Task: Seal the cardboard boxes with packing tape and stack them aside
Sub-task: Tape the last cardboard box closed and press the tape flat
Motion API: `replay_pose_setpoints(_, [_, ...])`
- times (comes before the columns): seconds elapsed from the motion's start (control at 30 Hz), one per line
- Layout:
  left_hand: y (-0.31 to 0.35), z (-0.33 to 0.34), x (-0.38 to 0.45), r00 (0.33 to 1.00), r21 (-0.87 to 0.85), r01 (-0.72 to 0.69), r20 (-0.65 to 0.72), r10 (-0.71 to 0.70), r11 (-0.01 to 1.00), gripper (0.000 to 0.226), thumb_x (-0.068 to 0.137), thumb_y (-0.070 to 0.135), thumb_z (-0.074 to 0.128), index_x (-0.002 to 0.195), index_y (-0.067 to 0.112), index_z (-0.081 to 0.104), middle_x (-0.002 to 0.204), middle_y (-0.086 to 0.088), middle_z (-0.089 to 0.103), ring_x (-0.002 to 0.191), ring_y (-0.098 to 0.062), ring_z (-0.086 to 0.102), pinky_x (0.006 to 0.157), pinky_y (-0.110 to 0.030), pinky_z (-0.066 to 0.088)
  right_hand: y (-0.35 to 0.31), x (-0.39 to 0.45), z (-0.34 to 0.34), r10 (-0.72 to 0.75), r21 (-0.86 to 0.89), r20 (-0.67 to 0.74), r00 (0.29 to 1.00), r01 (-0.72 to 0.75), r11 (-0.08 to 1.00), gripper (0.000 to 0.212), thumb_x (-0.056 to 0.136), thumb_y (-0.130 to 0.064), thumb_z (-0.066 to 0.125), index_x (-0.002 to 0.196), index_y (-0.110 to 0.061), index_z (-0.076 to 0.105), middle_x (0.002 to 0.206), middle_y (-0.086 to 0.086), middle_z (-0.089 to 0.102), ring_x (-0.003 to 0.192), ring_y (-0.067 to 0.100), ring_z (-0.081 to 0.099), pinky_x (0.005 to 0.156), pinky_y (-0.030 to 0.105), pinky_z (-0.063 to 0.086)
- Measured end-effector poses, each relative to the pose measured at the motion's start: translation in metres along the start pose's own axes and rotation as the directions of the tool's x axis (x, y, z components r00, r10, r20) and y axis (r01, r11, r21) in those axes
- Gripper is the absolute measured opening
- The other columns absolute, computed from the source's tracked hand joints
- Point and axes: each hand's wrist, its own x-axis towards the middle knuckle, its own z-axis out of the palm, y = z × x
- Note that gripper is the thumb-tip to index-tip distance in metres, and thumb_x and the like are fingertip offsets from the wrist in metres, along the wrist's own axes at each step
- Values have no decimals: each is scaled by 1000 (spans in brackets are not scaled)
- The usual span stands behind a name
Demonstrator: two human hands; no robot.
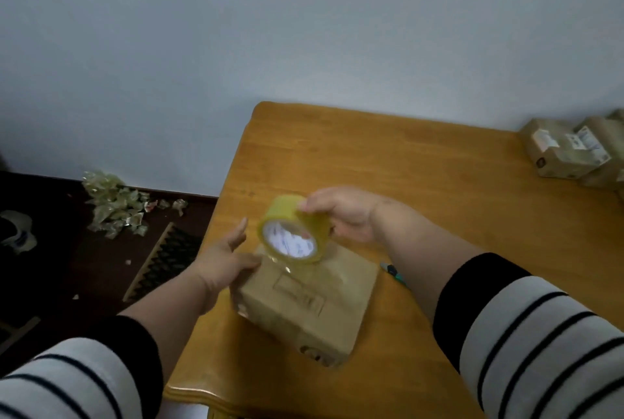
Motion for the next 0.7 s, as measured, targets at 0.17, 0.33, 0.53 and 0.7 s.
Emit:
replay_pose_setpoints(0.17, [-20, 6, -9, 975, 379, -214, 144, 170, 901, 66, 93, 28, 64, 147, 41, 29, 144, 8, 46, 133, -14, 43, 104, -24, 36, 13, 20, 18, -38, -100, -65, 997, 32, 994, 19, 91, -29, 68, 79, -21, 55, 71, -3, 64, 65, 11, 59, 57, 24, 46])
replay_pose_setpoints(0.33, [-25, 17, -6, 970, 469, -229, 182, 161, 853, 76, 94, 36, 61, 156, 33, 16, 163, 12, 9, 147, -15, 20, 120, -38, 23, 12, 15, 14, 63, -172, -67, 996, -74, 982, 35, 86, -52, 67, 100, -20, 70, 104, 2, 75, 99, 22, 70, 86, 35, 54])
replay_pose_setpoints(0.53, [-26, 21, -2, 985, 477, -132, 159, 63, 869, 63, 99, 37, 52, 152, 42, 18, 138, 4, 54, 121, -19, 52, 100, -31, 41, 11, 3, 14, 103, -119, -58, 993, -109, 987, 29, 92, -38, 64, 104, -12, 69, 104, 11, 73, 96, 29, 69, 96, 48, 51])
replay_pose_setpoints(0.7, [-30, 26, -6, 990, 486, -119, 130, 63, 866, 61, 100, 38, 49, 152, 44, 17, 134, 0, 57, 107, -15, 51, 87, -25, 37, 12, -18, 16, 102, -80, -67, 992, -107, 991, 19, 95, -19, 60, 108, -5, 63, 101, 15, 67, 95, 29, 61, 101, 47, 46])
